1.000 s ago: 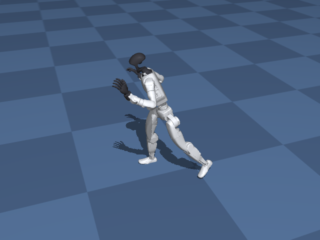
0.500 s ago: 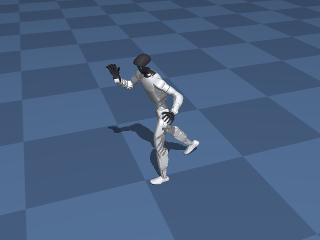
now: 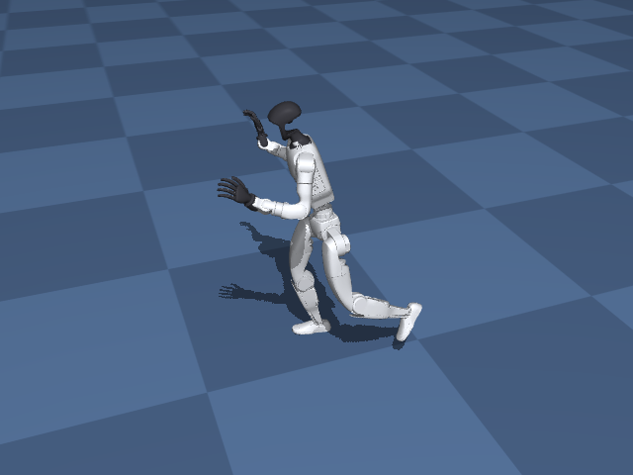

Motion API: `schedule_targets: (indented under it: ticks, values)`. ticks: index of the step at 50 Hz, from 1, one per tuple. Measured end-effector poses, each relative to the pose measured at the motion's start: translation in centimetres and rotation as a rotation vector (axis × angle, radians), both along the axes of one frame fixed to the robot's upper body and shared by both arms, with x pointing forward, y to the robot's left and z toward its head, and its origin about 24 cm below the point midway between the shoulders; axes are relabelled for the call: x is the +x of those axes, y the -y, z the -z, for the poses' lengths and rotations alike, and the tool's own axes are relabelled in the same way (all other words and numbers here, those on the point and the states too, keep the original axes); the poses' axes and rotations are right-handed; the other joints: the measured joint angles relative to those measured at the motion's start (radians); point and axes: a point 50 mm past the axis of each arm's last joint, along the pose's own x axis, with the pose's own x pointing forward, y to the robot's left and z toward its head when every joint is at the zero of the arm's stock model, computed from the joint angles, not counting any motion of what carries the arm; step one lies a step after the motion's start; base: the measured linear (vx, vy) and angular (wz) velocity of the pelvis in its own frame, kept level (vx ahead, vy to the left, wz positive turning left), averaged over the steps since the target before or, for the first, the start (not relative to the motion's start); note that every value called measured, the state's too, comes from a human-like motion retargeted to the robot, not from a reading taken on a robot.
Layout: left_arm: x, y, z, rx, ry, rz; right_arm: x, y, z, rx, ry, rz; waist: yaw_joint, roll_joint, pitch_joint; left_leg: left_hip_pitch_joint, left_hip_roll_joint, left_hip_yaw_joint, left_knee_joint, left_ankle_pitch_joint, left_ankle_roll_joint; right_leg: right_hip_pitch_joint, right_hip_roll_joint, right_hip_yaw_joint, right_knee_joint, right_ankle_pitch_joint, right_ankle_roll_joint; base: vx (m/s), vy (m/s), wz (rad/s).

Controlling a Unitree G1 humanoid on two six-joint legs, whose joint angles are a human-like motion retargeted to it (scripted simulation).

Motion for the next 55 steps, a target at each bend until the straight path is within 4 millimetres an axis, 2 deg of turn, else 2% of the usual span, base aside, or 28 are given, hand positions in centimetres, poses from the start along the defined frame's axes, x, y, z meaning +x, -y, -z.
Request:
schedule_targets:
  ticks: [3,5,7,10,12,13,15,17,18,20,22,23,25,28,30,32,33,35,37,38,40,42,45,47,50,52,53,55]
  values:
    - [-1.9,-0.7,8.3,-0.081,-0.327,0.094,-0.5,-1.7,-4.5,-0.058,0.322,-0.074,0.147,-0.022,-0.029,-0.2,-0.003,0.01,0.239,-0.155,0.046,0.039,0.015,0.013,0.097,-0.116,0.038,1.32,-0.35,-0.7]
    - [-4.9,-2.6,11.7,-0.08,-0.464,0.078,-0.9,-4.1,-6.2,-0.097,0.55,-0.166,0.291,-0.075,-0.097,-0.336,-0.036,0.061,0.23,-0.191,0.066,0.087,0.014,0.036,0.024,-0.093,0.071,1.37,-0.3,-0.94]
    - [-8.0,-5.8,13.4,0.017,-0.608,-0.013,0.0,-5.1,-6.8,-0.158,0.449,-0.203,0.447,-0.159,-0.159,-0.43,-0.078,0.139,0.069,-0.174,0.077,0.139,0.004,0.08,-0.083,0.014,0.113,1.42,-0.2,-1.29]
    - [-13.3,-11.7,13.6,0.014,-0.69,-0.255,1.7,-8.6,-6.7,-0.208,0.397,-0.407,0.647,-0.261,-0.212,-0.435,-0.123,0.277,-0.383,-0.082,0.045,0.248,-0.005,0.168,-0.24,0.256,0.172,1.5,-0.01,-1.59]
    - [-16.0,-15.2,12.2,-0.061,-0.63,-0.42,3.3,-11.5,-6.2,-0.194,0.365,-0.586,0.723,-0.242,-0.205,-0.364,-0.124,0.333,-0.705,-0.05,-0.019,0.375,0.024,0.216,-0.324,0.394,0.193,1.54,0.19,-1.34]
    - [-16.9,-16.6,11.2,-0.075,-0.582,-0.484,4.0,-13.3,-5.9,-0.218,0.334,-0.693,0.742,-0.21,-0.19,-0.327,-0.117,0.339,-0.817,-0.06,-0.054,0.45,0.045,0.235,-0.345,0.434,0.19,1.52,0.26,-0.92]
    - [-17.7,-19.0,8.4,-0.038,-0.451,-0.602,5.0,-16.9,-4.9,-0.29,0.255,-0.876,0.756,-0.119,-0.144,-0.256,-0.089,0.279,-0.923,-0.047,-0.099,0.57,0.086,0.221,-0.277,0.432,0.145,1.48,0.28,-0.48]
    - [-16.8,-20.4,4.2,0.068,-0.281,-0.715,6.3,-19.7,-2.8,-0.316,0.115,-0.967,0.743,-0.039,-0.098,-0.205,-0.061,0.157,-0.857,-0.005,-0.045,0.552,0.083,0.134,0.028,0.321,0.078,1.35,0.25,0.15]
    - [-16.0,-20.8,1.7,0.115,-0.177,-0.777,6.8,-20.6,-1.3,-0.315,0.031,-1.001,0.722,-0.027,-0.081,-0.214,-0.064,0.109,-0.767,-0.027,-0.006,0.486,0.056,0.1,0.229,0.256,0.039,1.22,0.2,0.68]
    - [-14.7,-20.5,-3.8,0.155,0.072,-0.862,7.7,-21.2,2.3,-0.268,-0.167,-1.047,0.672,-0.048,-0.034,-0.254,-0.108,0.068,-0.537,-0.158,0.066,0.341,-0.013,0.109,0.561,0.138,0.003,1.17,0.14,0.99]
    - [-14.3,-18.7,-8.9,0.121,0.34,-0.849,7.9,-20.3,6.5,-0.138,-0.376,-1.085,0.596,-0.086,-0.027,-0.296,-0.14,0.048,-0.395,-0.255,0.065,0.137,-0.023,0.16,0.778,0.082,0.033,1.2,0.03,1.12]
    - [-14.3,-17.6,-10.7,0.125,0.441,-0.828,7.5,-19.8,8.6,-0.088,-0.479,-1.104,0.547,-0.081,-0.034,-0.28,-0.136,0.039,-0.392,-0.265,0.043,0.068,-0.014,0.16,0.797,0.054,0.031,1.22,0.02,1.1]
    - [-13.9,-14.8,-12.9,0.184,0.57,-0.781,5.8,-18.3,12.1,-0.047,-0.663,-1.107,0.422,-0.029,-0.076,-0.227,-0.101,0.004,-0.463,-0.222,-0.036,-0.027,0.008,0.098,0.701,-0.001,-0.015,1.22,0.02,1.3]
    - [-12.7,-10.7,-13.6,0.291,0.645,-0.623,2.7,-13.3,14.5,-0.035,-0.883,-0.917,0.188,0.078,-0.131,-0.141,-0.041,-0.109,-0.603,-0.076,-0.138,-0.075,0.022,-0.057,0.322,0.057,0.026,1.26,-0.13,2.05]
    - [-11.6,-8.5,-13.6,0.348,0.629,-0.529,0.9,-9.3,14.9,-0.07,-1.036,-0.683,0.034,0.117,-0.14,-0.072,-0.025,-0.182,-0.69,0.047,-0.189,-0.029,0.011,-0.136,-0.058,0.154,0.086,1.28,-0.34,2.48]
    - [-10.3,-6.6,-13.6,0.343,0.618,-0.43,-0.8,-5.9,14.9,0.037,-1.057,-0.504,-0.079,0.106,-0.127,0.011,-0.015,-0.206,-0.74,0.13,-0.231,0.006,-0.035,-0.162,-0.343,0.201,0.161,1.29,-0.56,2.13]
    - [-9.3,-5.5,-13.4,0.349,0.604,-0.389,-1.8,-4.2,14.9,0.057,-1.073,-0.391,-0.113,0.095,-0.119,0.059,0.001,-0.195,-0.757,0.155,-0.242,0.006,-0.06,-0.163,-0.417,0.181,0.19,1.28,-0.67,1.56]
    - [-7.1,-2.8,-12.8,0.351,0.575,-0.287,-4.0,-1.2,14.4,0.102,-1.057,-0.175,-0.129,0.067,-0.098,0.146,0.039,-0.132,-0.743,0.159,-0.219,0.0,-0.107,-0.151,-0.479,0.109,0.22,1.23,-0.72,0.95]
    - [-4.9,-0.1,-11.3,0.333,0.521,-0.172,-5.4,1.2,13.4,0.145,-0.955,-0.019,-0.092,0.01,-0.066,0.193,0.042,-0.062,-0.592,0.067,-0.125,0.023,-0.165,-0.135,-0.438,0.126,0.215,1.15,-0.71,0.3]
    - [-4.1,1.0,-10.1,0.327,0.479,-0.125,-5.6,2.1,12.7,0.154,-0.874,0.034,-0.069,-0.02,-0.044,0.189,0.036,-0.047,-0.454,-0.008,-0.072,0.044,-0.19,-0.124,-0.391,0.18,0.2,1.07,-0.65,-0.03]
    - [-2.7,1.5,-6.5,0.286,0.348,-0.085,-4.7,3.1,10.4,0.151,-0.639,0.08,-0.03,-0.04,0.003,0.125,0.045,-0.045,-0.13,-0.166,0.006,0.045,-0.196,-0.09,-0.223,0.22,0.136,0.98,-0.56,-0.25]
    - [-1.9,0.4,-0.6,0.186,0.102,-0.073,-2.8,3.6,7.3,0.141,-0.362,0.12,0.01,-0.013,0.042,0.016,0.083,-0.042,0.151,-0.294,0.034,-0.014,-0.165,-0.069,0.051,0.071,0.079,0.91,-0.47,-0.31]
    - [-3.0,-0.6,8.4,0.045,-0.286,0.027,-0.6,1.9,2.7,0.196,0.141,-0.039,0.114,0.0,0.043,-0.176,0.102,0.015,0.394,-0.405,0.073,-0.024,-0.143,-0.093,0.239,-0.079,0.049,0.87,-0.39,-0.04]
    - [-4.5,-1.7,11.7,0.147,-0.472,0.028,0.3,0.6,0.4,0.197,0.323,-0.081,0.238,-0.029,0.004,-0.304,0.063,0.087,0.392,-0.437,0.098,0.015,-0.137,-0.119,0.207,-0.083,0.04,0.85,-0.26,0.15]
    - [-7.2,-4.1,12.9,0.293,-0.604,0.007,0.9,-2.4,-3.7,0.087,0.503,-0.26,0.413,-0.094,-0.073,-0.456,-0.009,0.228,0.194,-0.412,0.1,0.106,-0.122,-0.17,0.066,0.001,0.051,0.87,-0.12,0.52]
    - [-8.9,-6.2,13.1,0.295,-0.679,-0.03,1.8,-5.4,-5.9,-0.011,0.519,-0.497,0.487,-0.13,-0.123,-0.469,-0.058,0.35,-0.103,-0.331,0.068,0.184,-0.092,-0.189,-0.039,0.119,0.067,0.94,0.0,0.81]
    - [-9.7,-7.7,13.2,0.349,-0.724,-0.11,2.4,-6.8,-6.8,-0.064,0.495,-0.551,0.514,-0.135,-0.143,-0.444,-0.079,0.415,-0.285,-0.271,0.044,0.22,-0.067,-0.184,-0.067,0.186,0.077,0.97,0.04,0.8]
    - [-11.8,-9.7,13.7,0.154,-0.749,-0.161,4.1,-10.7,-7.8,-0.134,0.43,-0.761,0.542,-0.118,-0.161,-0.352,-0.115,0.549,-0.661,-0.109,-0.007,0.284,0.007,-0.117,-0.072,0.313,0.103,0.99,0.04,0.72]
